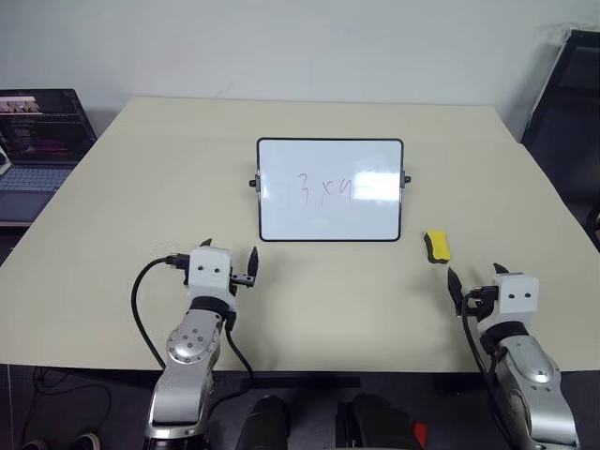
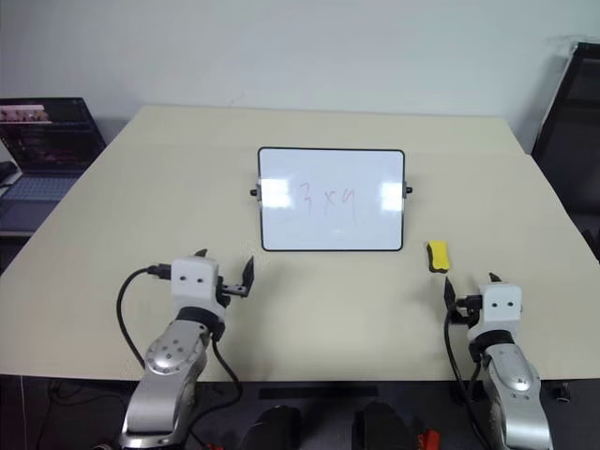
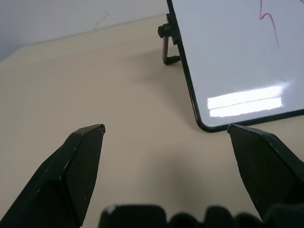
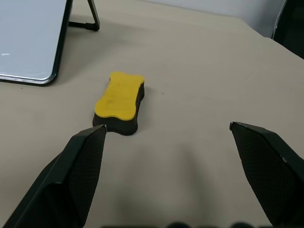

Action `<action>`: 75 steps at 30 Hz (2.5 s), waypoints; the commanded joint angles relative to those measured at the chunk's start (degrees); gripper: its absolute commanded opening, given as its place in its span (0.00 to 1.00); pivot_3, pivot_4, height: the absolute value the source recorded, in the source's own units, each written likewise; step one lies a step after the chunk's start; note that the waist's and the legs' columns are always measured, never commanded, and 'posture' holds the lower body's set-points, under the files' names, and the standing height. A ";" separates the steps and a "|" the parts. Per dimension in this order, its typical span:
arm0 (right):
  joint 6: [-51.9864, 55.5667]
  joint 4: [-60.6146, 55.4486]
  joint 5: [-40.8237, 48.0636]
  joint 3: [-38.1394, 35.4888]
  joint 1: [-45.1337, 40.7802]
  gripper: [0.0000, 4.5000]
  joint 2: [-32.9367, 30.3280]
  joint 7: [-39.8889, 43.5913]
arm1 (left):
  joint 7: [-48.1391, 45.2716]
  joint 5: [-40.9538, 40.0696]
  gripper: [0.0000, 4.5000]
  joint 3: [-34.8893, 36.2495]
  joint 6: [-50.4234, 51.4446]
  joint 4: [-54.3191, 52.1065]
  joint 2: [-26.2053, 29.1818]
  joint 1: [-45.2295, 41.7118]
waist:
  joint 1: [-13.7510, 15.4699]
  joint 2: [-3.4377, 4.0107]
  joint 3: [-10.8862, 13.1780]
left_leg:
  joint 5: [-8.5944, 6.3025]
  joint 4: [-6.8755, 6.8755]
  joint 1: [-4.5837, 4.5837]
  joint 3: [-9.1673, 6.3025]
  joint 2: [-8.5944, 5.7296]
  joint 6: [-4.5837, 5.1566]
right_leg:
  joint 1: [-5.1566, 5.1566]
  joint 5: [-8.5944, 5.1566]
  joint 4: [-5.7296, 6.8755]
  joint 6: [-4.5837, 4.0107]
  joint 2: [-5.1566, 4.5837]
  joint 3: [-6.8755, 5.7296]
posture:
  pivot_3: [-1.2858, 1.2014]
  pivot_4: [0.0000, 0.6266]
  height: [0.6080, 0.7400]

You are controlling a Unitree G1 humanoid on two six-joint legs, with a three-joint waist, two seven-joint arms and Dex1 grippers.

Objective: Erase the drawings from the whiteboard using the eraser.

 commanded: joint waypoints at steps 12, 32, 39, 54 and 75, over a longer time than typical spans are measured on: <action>9.28 -16.19 4.78 1.96 2.82 0.99 3.86 -1.11 | -5.05 -1.77 1.00 2.43 -4.99 3.16 5.05 -0.81 | 0.03 0.00 0.00 | 0.00 -0.02 -0.02 0.00 0.02 0.00 | -0.04 -0.01 0.00 -0.02 0.00 -0.01 | 0.52 0.24 1.00; 26.68 -25.84 5.24 2.02 -10.34 0.99 4.06 -6.64 | -40.51 -18.86 1.00 -3.31 -8.14 13.04 18.17 -23.71 | -0.02 -0.03 0.00 | 0.00 -0.07 -0.12 0.08 0.00 -0.01 | -0.20 -0.01 0.01 -0.01 0.02 -0.01 | 0.52 0.24 1.00; 38.33 -20.55 8.33 -0.78 -19.00 0.99 2.07 -6.87 | -52.66 -21.58 1.00 -8.29 -7.47 17.85 18.88 -33.68 | -0.63 -0.01 0.01 | 0.00 -0.11 -0.13 0.16 0.01 0.00 | -0.25 -0.01 0.03 -0.02 0.11 0.05 | 0.52 0.24 1.00; 41.43 -0.78 5.06 0.50 -29.20 0.99 1.14 -8.36 | -63.49 -19.65 1.00 -10.73 -15.16 31.96 18.16 -42.71 | -0.64 0.01 0.02 | -0.01 -0.12 -0.25 0.22 0.00 0.03 | -0.40 0.00 0.03 -0.03 0.30 0.10 | 0.52 0.24 1.00; 38.79 4.80 2.90 0.57 -28.68 0.79 1.23 -8.82 | -63.15 -19.25 1.00 -11.19 -14.32 29.87 17.96 -41.83 | -0.63 0.02 0.03 | -0.01 -0.02 -0.78 0.09 -0.01 0.03 | -0.84 0.17 0.10 -0.29 0.30 0.02 | 0.52 0.24 1.00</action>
